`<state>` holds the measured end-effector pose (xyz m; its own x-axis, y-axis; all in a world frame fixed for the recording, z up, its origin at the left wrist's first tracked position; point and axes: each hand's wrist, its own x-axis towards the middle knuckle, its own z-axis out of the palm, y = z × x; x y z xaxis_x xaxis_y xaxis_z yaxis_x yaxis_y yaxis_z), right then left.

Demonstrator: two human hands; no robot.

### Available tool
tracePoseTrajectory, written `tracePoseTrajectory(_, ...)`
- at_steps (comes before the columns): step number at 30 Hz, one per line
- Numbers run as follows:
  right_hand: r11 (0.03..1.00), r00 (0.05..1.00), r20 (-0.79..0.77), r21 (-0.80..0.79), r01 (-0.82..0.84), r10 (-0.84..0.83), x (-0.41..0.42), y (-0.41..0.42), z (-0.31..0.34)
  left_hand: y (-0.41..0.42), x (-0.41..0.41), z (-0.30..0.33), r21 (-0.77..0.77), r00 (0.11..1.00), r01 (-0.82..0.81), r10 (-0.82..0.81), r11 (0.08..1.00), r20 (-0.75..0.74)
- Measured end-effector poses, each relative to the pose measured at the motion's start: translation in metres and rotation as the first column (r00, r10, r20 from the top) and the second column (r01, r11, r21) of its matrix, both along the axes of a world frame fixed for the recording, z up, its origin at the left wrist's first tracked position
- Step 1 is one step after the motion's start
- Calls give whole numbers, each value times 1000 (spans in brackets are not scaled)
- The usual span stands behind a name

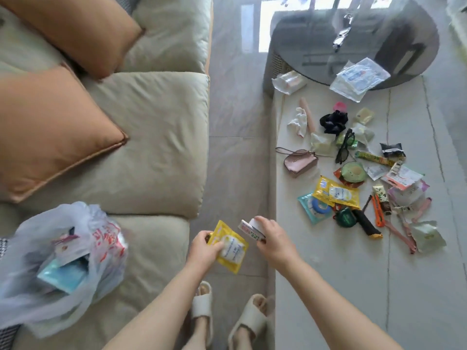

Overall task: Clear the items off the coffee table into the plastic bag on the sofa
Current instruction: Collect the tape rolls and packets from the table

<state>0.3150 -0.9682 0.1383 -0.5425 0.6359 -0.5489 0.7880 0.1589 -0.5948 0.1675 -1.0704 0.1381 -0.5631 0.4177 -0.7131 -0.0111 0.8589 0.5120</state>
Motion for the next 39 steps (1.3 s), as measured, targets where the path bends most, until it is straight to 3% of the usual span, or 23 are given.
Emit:
tracePoseTrajectory(5, 998, 990, -125, -7, -58, 57, -87, -41, 24, -63, -67, 11, 47, 970, -242, 242, 969, -5)
tracePoseTrajectory(10, 991, 979, -188, -88, -98, 80, -171, -95, 40, -135, -132, 20, 136, 878, -478, 471, 868, 84)
tracePoseTrajectory(19, 945, 951, -232, -207, -254, 204, -296, -200, 47, -261, -224, 25, 137, 719, -693, 691, 707, 72)
tracePoseTrajectory(25, 944, 950, -204, -181, -274, 236, -369, -250, 37, -302, -277, 16, 170, 620, -782, 776, 600, 116)
tracePoseTrajectory(30, 927, 927, -29, -16, -374, 374, -414, -267, 29, -312, -318, -4, 142, 609, -792, 785, 594, 115)
tracePoseTrajectory(36, 913, 913, 93, 61, -403, 397, -435, -271, 9, -301, -349, -34, 143, 607, -795, 769, 590, 199)
tracePoseTrajectory(39, 890, 887, 105, 22, -455, 450, -440, -269, -3, -295, -358, -43, 115, 692, -722, 715, 682, 101)
